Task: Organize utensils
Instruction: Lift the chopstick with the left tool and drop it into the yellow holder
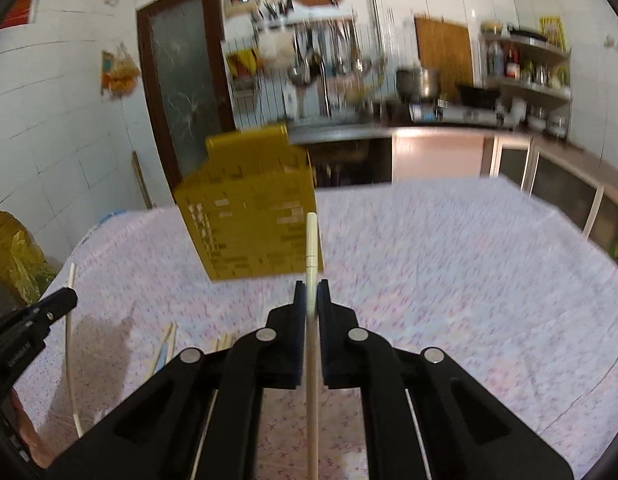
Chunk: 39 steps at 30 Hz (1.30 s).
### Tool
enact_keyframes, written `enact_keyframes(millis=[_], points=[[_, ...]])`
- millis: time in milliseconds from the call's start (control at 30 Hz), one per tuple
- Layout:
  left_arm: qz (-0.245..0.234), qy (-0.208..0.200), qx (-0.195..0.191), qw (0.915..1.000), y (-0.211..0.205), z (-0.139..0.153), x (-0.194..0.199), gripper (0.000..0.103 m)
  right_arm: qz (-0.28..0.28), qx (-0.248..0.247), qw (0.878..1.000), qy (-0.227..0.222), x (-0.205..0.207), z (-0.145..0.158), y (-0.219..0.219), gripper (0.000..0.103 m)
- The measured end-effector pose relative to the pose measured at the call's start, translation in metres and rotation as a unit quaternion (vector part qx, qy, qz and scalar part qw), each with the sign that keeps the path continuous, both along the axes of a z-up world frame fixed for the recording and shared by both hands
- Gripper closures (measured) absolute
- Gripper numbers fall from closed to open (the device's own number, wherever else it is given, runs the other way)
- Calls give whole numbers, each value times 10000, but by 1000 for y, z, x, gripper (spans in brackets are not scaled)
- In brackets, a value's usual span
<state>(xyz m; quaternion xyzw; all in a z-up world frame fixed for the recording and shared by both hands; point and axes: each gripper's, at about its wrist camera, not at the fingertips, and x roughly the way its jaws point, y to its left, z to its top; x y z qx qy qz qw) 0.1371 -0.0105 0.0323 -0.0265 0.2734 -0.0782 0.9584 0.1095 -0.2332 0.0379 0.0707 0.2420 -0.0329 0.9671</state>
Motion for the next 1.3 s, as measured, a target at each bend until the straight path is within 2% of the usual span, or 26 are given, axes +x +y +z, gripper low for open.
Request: enact_keyframes(millis=[300,433,633,800,967,1067,1200,1300], points=[[143,-564,-167,9982,10,20,-27,99,104,-27,9988,-474,-19,9,-5,97],[72,-707,-276,9971,8,35,-30,99,49,-19,9969,-789,-26,23,-10,97],[-108,-1281,-481,9905,-6,91,-18,99,51,5,9907,-1361,-13,70,-18,97],[-199,-1965,-578,9786,-32,153,23,99,28,-66,9821,-1884,29,126,-24,97],[-334,-2370,-751,9680,-62,186,81,99,-46,23,9750,-2222,83,160,-27,97],[-384,-2500,-751,9646,-77,187,114,99,-76,110,9718,-2354,116,166,-28,97],[-355,-2612,-651,9624,-92,170,157,99,-42,226,9688,-2466,148,157,-30,97],[-355,-2497,-760,9647,-93,154,180,99,79,192,9690,-2462,163,145,-27,97]])
